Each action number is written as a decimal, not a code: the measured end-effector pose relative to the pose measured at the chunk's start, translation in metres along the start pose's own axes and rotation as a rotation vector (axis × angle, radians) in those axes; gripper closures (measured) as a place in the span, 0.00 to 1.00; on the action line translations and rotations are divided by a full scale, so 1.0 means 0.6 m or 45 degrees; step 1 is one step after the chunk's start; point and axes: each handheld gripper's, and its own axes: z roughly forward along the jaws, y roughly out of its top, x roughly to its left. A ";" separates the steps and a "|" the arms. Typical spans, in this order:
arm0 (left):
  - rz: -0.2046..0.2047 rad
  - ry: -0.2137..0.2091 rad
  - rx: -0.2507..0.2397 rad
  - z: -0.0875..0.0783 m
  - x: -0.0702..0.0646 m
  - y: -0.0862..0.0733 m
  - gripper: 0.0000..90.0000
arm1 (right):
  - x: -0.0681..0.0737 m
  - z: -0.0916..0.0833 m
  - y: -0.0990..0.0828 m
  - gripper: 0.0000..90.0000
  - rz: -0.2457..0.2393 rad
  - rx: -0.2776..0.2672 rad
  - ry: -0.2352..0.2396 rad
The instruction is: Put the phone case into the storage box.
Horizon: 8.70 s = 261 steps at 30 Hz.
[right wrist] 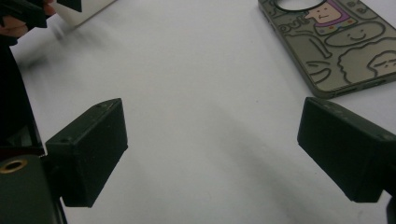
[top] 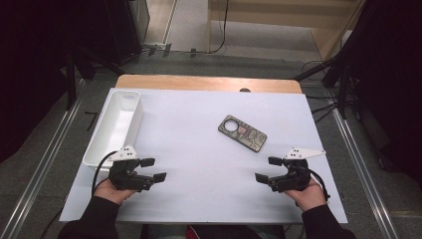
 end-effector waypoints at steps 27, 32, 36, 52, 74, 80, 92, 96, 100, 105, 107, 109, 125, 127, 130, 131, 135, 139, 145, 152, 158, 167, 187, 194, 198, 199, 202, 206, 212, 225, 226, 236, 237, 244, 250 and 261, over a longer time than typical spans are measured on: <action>0.005 0.005 0.008 0.001 0.001 -0.001 0.25 | -0.049 0.009 0.042 0.08 0.022 -0.038 -0.046; 0.003 0.002 0.009 0.000 0.001 -0.001 0.25 | -0.051 0.010 0.054 0.08 0.013 -0.032 -0.051; -0.005 0.001 0.001 0.000 0.002 -0.002 0.25 | -0.051 0.010 0.062 0.08 -0.005 -0.025 -0.065; -0.008 0.005 -0.004 -0.003 0.004 -0.002 0.25 | -0.067 0.024 0.096 0.08 -0.019 -0.028 -0.055; -0.008 0.003 -0.009 -0.004 0.004 -0.003 0.25 | -0.092 0.036 0.147 0.08 -0.042 -0.011 -0.042; -0.014 0.000 -0.012 -0.004 0.004 -0.003 0.25 | -0.101 0.046 0.157 0.08 -0.037 -0.001 -0.041; -0.013 0.001 -0.011 -0.005 0.004 -0.003 0.25 | -0.114 0.063 0.179 0.08 -0.047 0.004 -0.039; -0.017 0.000 -0.012 -0.005 0.004 -0.003 0.25 | -0.118 0.069 0.184 0.08 -0.054 0.010 -0.040; -0.017 0.000 -0.011 -0.005 0.004 -0.003 0.25 | -0.123 0.075 0.189 0.08 -0.062 0.015 -0.041; -0.015 0.000 -0.010 -0.005 0.004 -0.004 0.25 | -0.128 0.086 0.195 0.08 -0.063 0.019 -0.039; -0.020 0.003 -0.011 -0.005 0.004 -0.004 0.25 | -0.130 0.092 0.200 0.08 -0.073 0.019 -0.041; -0.020 0.003 -0.010 -0.005 0.004 -0.004 0.25 | -0.131 0.093 0.202 0.08 -0.074 0.024 -0.039; -0.021 0.004 -0.007 -0.006 0.006 -0.005 0.25 | -0.145 0.115 0.227 0.08 -0.103 0.033 -0.002; -0.021 0.005 -0.007 -0.005 0.006 -0.005 0.25 | -0.147 0.117 0.228 0.08 -0.104 0.037 -0.001; -0.021 0.006 -0.008 -0.005 0.006 -0.005 0.25 | -0.149 0.119 0.227 0.08 -0.100 0.038 0.000; -0.021 0.005 -0.006 -0.005 0.006 -0.005 0.25 | -0.150 0.119 0.227 0.08 -0.103 0.037 0.000; -0.020 0.006 -0.007 -0.005 0.006 -0.005 0.25 | -0.151 0.120 0.226 0.08 -0.108 0.044 0.000; -0.021 0.005 -0.008 -0.005 0.006 -0.005 0.25 | -0.151 0.121 0.225 0.08 -0.110 0.058 0.007; -0.020 0.006 -0.007 -0.005 0.006 -0.005 0.25 | -0.155 0.118 0.224 0.08 -0.098 0.034 0.030; -0.020 0.004 -0.007 -0.006 0.006 -0.005 0.25 | -0.159 0.119 0.220 0.00 -0.100 0.027 0.016; -0.021 0.007 -0.011 -0.006 0.006 -0.005 0.25 | -0.162 0.122 0.216 0.00 -0.111 0.034 0.009; -0.021 0.006 -0.013 -0.007 0.006 -0.005 0.25 | -0.168 0.127 0.205 0.00 -0.118 0.047 -0.013; -0.018 0.003 -0.017 -0.008 0.006 -0.004 0.25 | -0.170 0.150 0.179 0.00 -0.142 0.095 -0.035; -0.019 0.003 -0.019 -0.008 0.006 -0.004 0.25 | -0.171 0.158 0.171 0.00 -0.136 0.114 -0.043; -0.019 0.004 -0.021 -0.009 0.005 -0.004 0.25 | -0.171 0.165 0.166 0.00 -0.144 0.137 -0.047; -0.019 0.003 -0.021 -0.009 0.005 -0.004 0.25 | -0.170 0.167 0.165 0.00 -0.146 0.146 -0.049; -0.018 0.003 -0.022 -0.009 0.005 -0.004 0.25 | -0.170 0.171 0.163 0.00 -0.151 0.154 -0.047; -0.019 0.002 -0.023 -0.009 0.005 -0.004 0.25 | -0.169 0.177 0.159 0.00 -0.158 0.170 -0.048; -0.021 0.001 -0.025 -0.010 0.005 -0.004 0.25 | -0.168 0.183 0.154 0.00 -0.179 0.194 -0.057; -0.022 0.004 -0.029 -0.010 0.005 -0.004 0.25 | -0.166 0.195 0.143 0.00 -0.203 0.251 -0.062; -0.022 0.004 -0.029 -0.010 0.005 -0.004 0.25 | -0.166 0.196 0.141 0.00 -0.205 0.259 -0.058; -0.023 0.004 -0.030 -0.010 0.005 -0.004 0.25 | -0.162 0.200 0.130 0.00 -0.260 0.261 -0.093; -0.024 0.004 -0.031 -0.010 0.005 -0.004 0.25 | -0.161 0.201 0.129 0.00 -0.275 0.259 -0.104; -0.025 0.007 -0.031 -0.011 0.006 -0.004 0.25 | -0.153 0.204 0.126 0.00 -0.331 0.270 -0.150; -0.026 0.007 -0.037 -0.011 0.006 -0.004 0.25 | -0.149 0.206 0.122 0.00 -0.388 0.276 -0.179; -0.026 0.009 -0.037 -0.011 0.006 -0.004 0.25 | -0.157 0.195 0.119 0.11 -0.388 0.238 -0.175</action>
